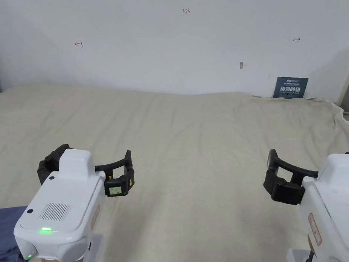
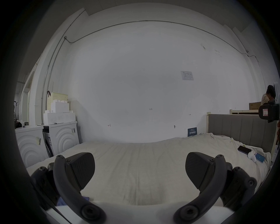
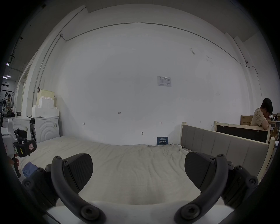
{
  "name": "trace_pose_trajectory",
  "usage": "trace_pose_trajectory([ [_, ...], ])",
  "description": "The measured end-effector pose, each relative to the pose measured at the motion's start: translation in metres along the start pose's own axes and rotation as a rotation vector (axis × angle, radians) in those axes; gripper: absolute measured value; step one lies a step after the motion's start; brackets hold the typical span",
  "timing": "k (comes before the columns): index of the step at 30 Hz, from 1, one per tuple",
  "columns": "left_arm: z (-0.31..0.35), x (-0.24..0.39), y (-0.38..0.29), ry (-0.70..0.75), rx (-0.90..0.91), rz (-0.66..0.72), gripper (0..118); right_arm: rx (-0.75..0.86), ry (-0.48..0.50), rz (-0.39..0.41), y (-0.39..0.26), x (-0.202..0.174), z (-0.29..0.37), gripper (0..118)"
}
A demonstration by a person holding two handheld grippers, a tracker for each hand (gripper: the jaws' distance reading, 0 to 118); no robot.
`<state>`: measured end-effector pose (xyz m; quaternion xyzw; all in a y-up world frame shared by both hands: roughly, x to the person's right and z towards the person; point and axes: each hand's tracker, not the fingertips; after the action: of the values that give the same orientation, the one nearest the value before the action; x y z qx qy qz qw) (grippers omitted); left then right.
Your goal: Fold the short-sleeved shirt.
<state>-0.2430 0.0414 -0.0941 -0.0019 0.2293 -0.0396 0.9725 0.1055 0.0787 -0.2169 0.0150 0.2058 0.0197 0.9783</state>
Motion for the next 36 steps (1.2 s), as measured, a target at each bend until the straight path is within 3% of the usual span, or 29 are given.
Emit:
trace_pose_trajectory([
  [28, -0.001, -0.003, 0.002, 0.001, 0.006, 0.009, 118, 0.011, -0.010, 0.001, 0.001, 0.000, 0.000, 118],
  [36, 0.001, -0.006, 0.004, -0.001, 0.008, 0.021, 118, -0.082, -0.028, -0.051, 0.009, 0.003, -0.003, 118],
])
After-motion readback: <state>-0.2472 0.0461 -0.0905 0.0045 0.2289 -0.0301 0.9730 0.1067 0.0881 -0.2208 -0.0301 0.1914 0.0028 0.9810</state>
